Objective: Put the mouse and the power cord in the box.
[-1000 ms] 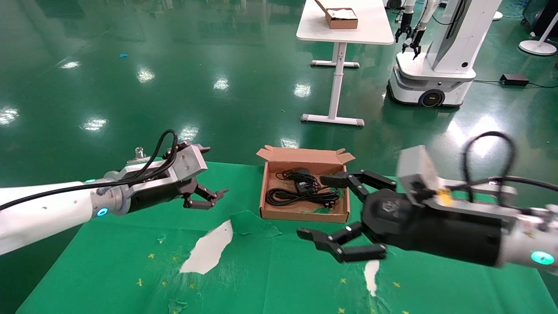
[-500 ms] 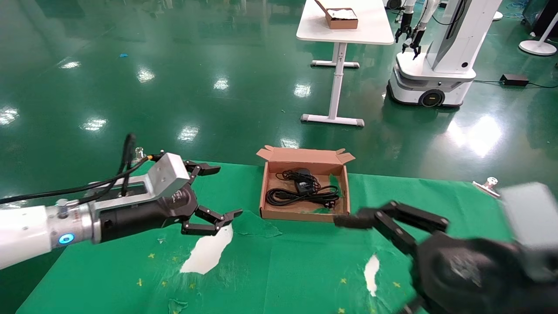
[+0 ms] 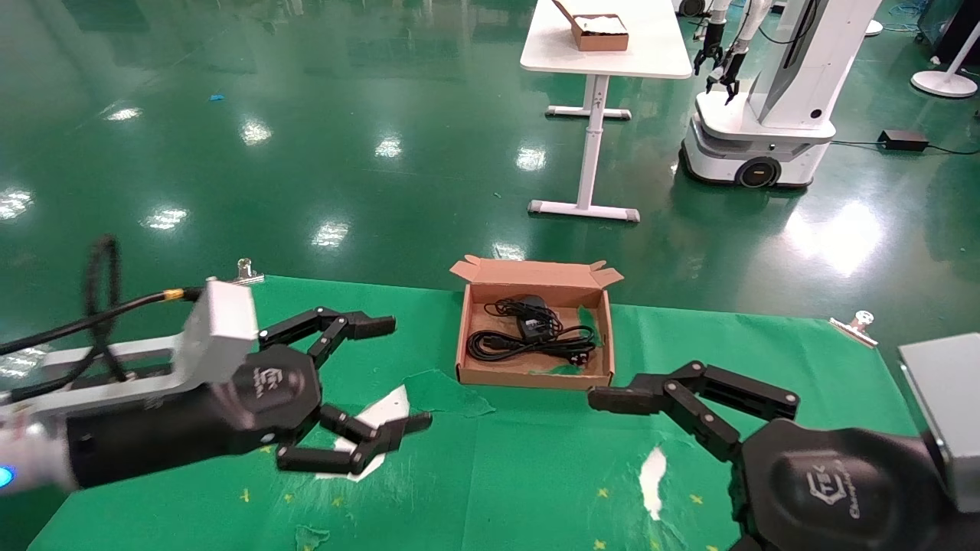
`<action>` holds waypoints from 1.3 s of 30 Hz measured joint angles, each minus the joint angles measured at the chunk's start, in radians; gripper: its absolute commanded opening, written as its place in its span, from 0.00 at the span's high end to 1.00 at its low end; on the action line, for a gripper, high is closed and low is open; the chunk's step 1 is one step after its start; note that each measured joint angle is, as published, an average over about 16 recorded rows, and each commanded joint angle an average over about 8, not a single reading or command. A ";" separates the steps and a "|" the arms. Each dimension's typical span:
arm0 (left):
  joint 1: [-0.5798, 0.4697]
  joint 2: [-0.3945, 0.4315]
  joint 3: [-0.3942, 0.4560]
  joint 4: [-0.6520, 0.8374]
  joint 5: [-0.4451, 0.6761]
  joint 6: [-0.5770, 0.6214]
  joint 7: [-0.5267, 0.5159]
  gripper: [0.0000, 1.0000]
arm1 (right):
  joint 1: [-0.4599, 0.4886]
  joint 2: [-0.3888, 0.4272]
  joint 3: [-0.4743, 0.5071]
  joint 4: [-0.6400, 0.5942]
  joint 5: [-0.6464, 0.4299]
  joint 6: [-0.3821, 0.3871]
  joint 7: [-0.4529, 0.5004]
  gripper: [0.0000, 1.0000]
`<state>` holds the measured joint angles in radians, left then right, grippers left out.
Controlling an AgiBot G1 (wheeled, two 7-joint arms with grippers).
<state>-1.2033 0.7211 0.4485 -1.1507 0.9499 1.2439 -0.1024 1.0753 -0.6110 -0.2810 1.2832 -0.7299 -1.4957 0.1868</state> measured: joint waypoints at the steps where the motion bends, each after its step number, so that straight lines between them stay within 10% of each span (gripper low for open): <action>1: 0.008 -0.007 -0.011 -0.009 -0.014 0.017 -0.006 0.00 | 0.000 0.000 0.000 0.000 0.000 0.000 0.000 0.00; 18: 0.130 -0.111 -0.170 -0.135 -0.222 0.254 -0.084 0.00 | -0.001 0.001 0.000 0.001 0.002 0.000 -0.001 0.00; 39: 0.133 -0.113 -0.174 -0.137 -0.227 0.259 -0.087 0.00 | 0.000 0.001 -0.001 0.000 0.002 0.000 -0.001 0.00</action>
<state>-1.0702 0.6077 0.2743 -1.2879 0.7230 1.5032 -0.1892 1.0749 -0.6099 -0.2819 1.2833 -0.7283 -1.4959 0.1861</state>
